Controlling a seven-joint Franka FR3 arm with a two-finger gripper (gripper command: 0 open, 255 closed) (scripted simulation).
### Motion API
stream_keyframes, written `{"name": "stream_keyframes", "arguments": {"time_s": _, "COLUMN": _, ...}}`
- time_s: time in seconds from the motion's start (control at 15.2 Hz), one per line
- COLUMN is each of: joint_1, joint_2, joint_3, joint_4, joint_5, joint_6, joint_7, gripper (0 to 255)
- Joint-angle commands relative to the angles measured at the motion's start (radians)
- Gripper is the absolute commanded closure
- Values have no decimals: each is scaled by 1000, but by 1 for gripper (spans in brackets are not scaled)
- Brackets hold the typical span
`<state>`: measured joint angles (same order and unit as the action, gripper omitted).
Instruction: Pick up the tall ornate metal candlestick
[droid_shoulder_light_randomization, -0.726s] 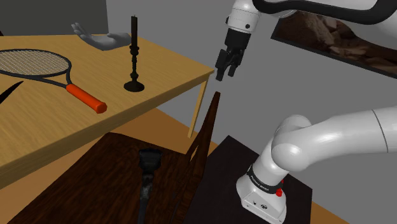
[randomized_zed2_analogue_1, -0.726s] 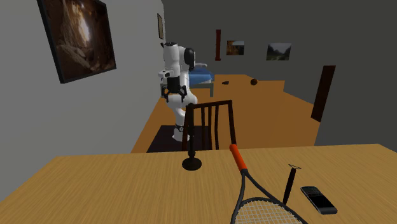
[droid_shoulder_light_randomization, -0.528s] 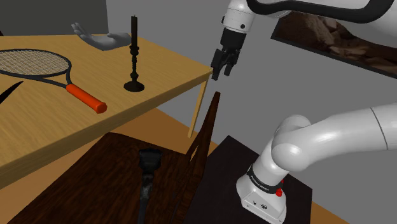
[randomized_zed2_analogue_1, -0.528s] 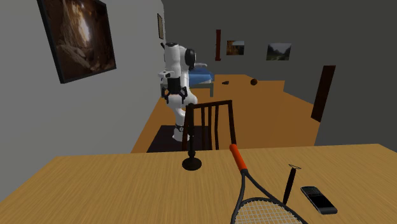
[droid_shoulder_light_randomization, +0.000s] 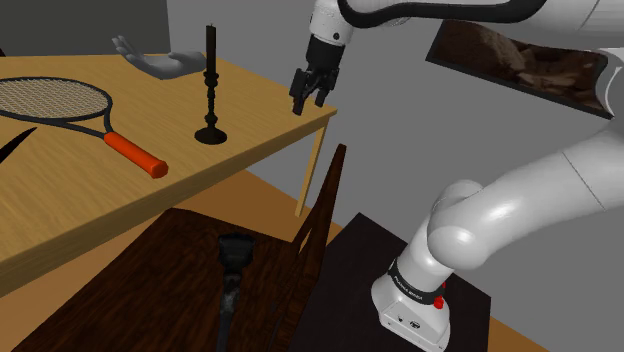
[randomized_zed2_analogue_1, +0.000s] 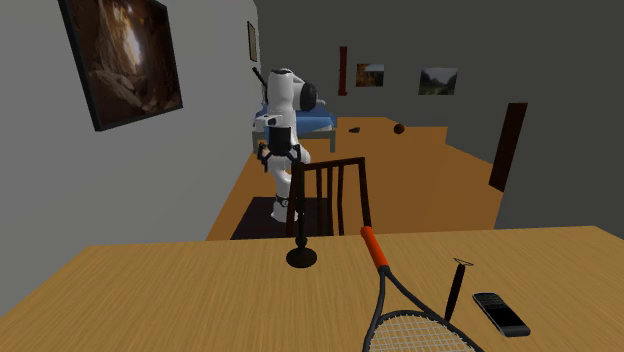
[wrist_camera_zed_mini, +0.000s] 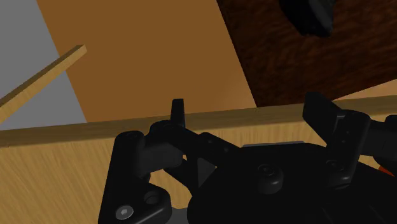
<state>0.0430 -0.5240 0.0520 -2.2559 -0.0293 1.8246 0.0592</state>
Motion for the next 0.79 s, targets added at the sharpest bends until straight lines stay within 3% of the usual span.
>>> {"name": "stream_keyframes", "arguments": {"time_s": 0.0, "joint_1": 1, "joint_2": 60, "joint_3": 16, "joint_4": 40, "joint_5": -15, "joint_6": 49, "joint_7": 10, "gripper": 0}}
{"name": "stream_keyframes", "arguments": {"time_s": 0.73, "joint_1": 7, "joint_2": 386, "joint_3": 107, "joint_4": 326, "joint_5": -154, "joint_6": 229, "joint_7": 103, "gripper": 0}}
